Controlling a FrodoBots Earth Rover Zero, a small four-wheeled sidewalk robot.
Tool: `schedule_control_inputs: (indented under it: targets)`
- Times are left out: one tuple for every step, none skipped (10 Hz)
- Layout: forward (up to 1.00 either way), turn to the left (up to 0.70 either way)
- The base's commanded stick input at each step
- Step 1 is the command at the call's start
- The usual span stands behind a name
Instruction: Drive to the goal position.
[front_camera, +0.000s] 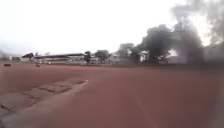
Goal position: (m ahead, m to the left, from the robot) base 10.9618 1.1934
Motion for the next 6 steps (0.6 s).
schedule_control_inputs:
  targets:
    - [0.70,0.00]
    - [0.70,0.00]
    - [0.70,0.00]
    - [0.70,0.00]
    - [0.70,0.00]
    - [0.70,0.00]
